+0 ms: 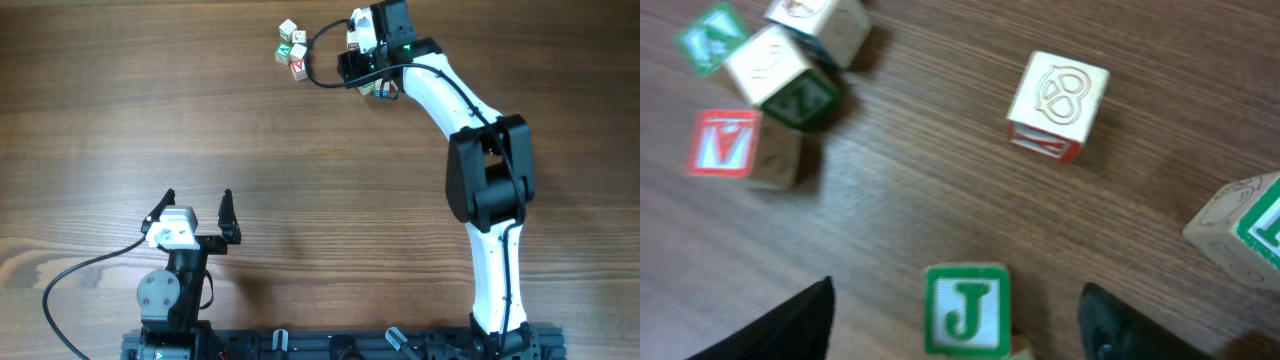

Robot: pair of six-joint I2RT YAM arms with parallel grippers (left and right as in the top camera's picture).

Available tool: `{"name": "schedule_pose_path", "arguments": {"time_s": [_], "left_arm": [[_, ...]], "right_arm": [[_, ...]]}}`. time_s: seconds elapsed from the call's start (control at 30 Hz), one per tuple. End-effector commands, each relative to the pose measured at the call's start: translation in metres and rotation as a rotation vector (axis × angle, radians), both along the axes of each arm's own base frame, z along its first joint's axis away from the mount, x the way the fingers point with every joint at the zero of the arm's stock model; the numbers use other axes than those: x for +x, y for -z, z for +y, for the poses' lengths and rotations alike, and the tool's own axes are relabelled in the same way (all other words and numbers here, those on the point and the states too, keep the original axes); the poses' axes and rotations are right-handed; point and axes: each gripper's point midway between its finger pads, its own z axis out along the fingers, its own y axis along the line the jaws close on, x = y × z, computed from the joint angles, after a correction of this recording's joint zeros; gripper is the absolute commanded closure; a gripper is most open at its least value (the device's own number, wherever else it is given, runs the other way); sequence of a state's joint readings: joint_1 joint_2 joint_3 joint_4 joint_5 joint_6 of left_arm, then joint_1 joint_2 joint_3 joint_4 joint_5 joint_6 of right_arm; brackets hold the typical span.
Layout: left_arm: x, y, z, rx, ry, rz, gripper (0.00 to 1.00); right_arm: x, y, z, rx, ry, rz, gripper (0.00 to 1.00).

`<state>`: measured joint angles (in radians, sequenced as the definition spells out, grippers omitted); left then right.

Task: Form a circle
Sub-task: 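Return the right gripper to the cluster and grasp a green-lettered block, then carry the green block right and lower it near the placed blocks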

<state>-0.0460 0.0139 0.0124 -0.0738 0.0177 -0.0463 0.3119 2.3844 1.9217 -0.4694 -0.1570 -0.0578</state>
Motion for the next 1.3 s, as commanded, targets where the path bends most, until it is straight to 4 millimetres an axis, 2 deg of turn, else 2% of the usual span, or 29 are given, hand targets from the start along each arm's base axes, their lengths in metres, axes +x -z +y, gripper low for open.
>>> {"name": "schedule_pose_path", "arguments": {"time_s": [0.0,0.07,0.17,0.27,0.3,0.33,0.43,0.47,0.5,0.57,0.6,0.63,0.67,0.7,0.73,0.77,0.8,0.87,1.0,1.17,1.27], "left_arm": [[0.000,0.002,-0.004,-0.008,0.020,0.000,0.00],[0.000,0.002,-0.004,-0.008,0.020,0.000,0.00],[0.000,0.002,-0.004,-0.008,0.020,0.000,0.00],[0.000,0.002,-0.004,-0.008,0.020,0.000,0.00],[0.000,0.002,-0.004,-0.008,0.020,0.000,0.00],[0.000,0.002,-0.004,-0.008,0.020,0.000,0.00],[0.000,0.002,-0.004,-0.008,0.020,0.000,0.00],[0.000,0.002,-0.004,-0.008,0.020,0.000,0.00],[0.000,0.002,-0.004,-0.008,0.020,0.000,0.00],[0.000,0.002,-0.004,-0.008,0.020,0.000,0.00],[0.000,0.002,-0.004,-0.008,0.020,0.000,0.00],[0.000,0.002,-0.004,-0.008,0.020,0.000,0.00],[0.000,0.002,-0.004,-0.008,0.020,0.000,0.00],[0.000,0.002,-0.004,-0.008,0.020,0.000,0.00],[0.000,0.002,-0.004,-0.008,0.020,0.000,0.00],[0.000,0.002,-0.004,-0.008,0.020,0.000,0.00],[0.000,0.002,-0.004,-0.008,0.020,0.000,0.00],[0.000,0.002,-0.004,-0.008,0.020,0.000,0.00],[0.000,0.002,-0.004,-0.008,0.020,0.000,0.00],[0.000,0.002,-0.004,-0.008,0.020,0.000,0.00],[0.000,0.002,-0.004,-0.008,0.020,0.000,0.00]], "right_arm": [[0.005,0.031,-0.005,-0.042,0.029,0.023,0.25],[0.006,0.036,-0.004,-0.041,0.028,0.020,0.29],[0.010,0.032,-0.001,-0.029,0.034,0.002,0.47],[0.013,0.029,0.000,-0.013,0.050,-0.009,0.58],[0.014,0.029,0.000,-0.011,0.050,-0.013,0.67],[0.014,0.028,0.000,-0.011,0.051,-0.015,0.71],[0.015,0.024,0.000,-0.006,0.055,-0.017,0.75],[0.015,0.015,0.000,-0.003,0.056,-0.026,0.76],[0.015,0.003,0.000,0.002,0.056,-0.040,0.76],[0.013,-0.052,-0.001,0.024,0.057,-0.101,0.76],[0.006,-0.092,-0.004,0.036,0.058,-0.136,0.76],[-0.003,-0.122,-0.008,0.043,0.059,-0.155,0.76],[-0.020,-0.157,-0.015,0.045,0.062,-0.166,0.76],[-0.035,-0.183,-0.024,0.037,0.074,-0.174,0.76],[-0.046,-0.196,-0.032,0.022,0.088,-0.172,0.76],[-0.072,-0.221,-0.053,-0.030,0.132,-0.161,0.76],[-0.089,-0.226,-0.069,-0.074,0.162,-0.132,0.77],[-0.128,-0.221,-0.100,-0.149,0.222,-0.005,0.79],[-0.176,-0.191,-0.151,-0.138,0.500,0.279,0.87],[-0.209,-0.179,-0.190,-0.158,0.725,0.438,0.87],[-0.227,-0.179,-0.226,-0.211,0.949,0.474,0.88]]}}
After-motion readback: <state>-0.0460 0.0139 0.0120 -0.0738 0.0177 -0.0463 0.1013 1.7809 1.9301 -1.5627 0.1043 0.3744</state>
